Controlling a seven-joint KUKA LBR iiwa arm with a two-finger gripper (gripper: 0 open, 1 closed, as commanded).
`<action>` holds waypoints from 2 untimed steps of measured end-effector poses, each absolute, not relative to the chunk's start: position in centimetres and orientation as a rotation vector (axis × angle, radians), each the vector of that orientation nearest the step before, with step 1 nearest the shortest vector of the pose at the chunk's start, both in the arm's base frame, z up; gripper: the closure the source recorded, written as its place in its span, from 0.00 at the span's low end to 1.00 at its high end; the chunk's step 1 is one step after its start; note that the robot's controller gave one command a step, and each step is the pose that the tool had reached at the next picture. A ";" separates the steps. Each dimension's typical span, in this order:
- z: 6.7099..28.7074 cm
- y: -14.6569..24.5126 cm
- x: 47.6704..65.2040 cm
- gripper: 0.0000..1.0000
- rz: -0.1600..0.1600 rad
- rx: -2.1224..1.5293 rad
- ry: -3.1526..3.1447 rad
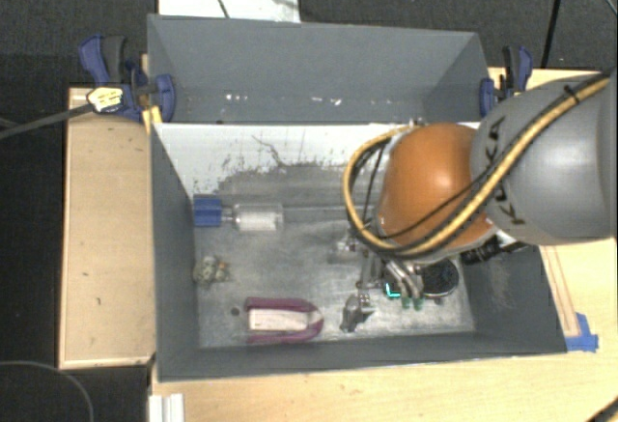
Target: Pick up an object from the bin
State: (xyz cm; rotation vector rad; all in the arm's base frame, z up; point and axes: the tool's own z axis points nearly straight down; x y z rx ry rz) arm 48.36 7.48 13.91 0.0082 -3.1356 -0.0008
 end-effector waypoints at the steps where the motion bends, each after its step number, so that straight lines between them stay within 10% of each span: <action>1: 10.7 14.2 48.0 0.00 -0.004 0.173 -3.134; 2: 7.3 15.1 48.4 0.00 -0.002 0.352 -3.134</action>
Offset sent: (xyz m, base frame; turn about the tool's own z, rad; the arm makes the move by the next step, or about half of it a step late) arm -0.0024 0.0636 -0.0311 -0.0952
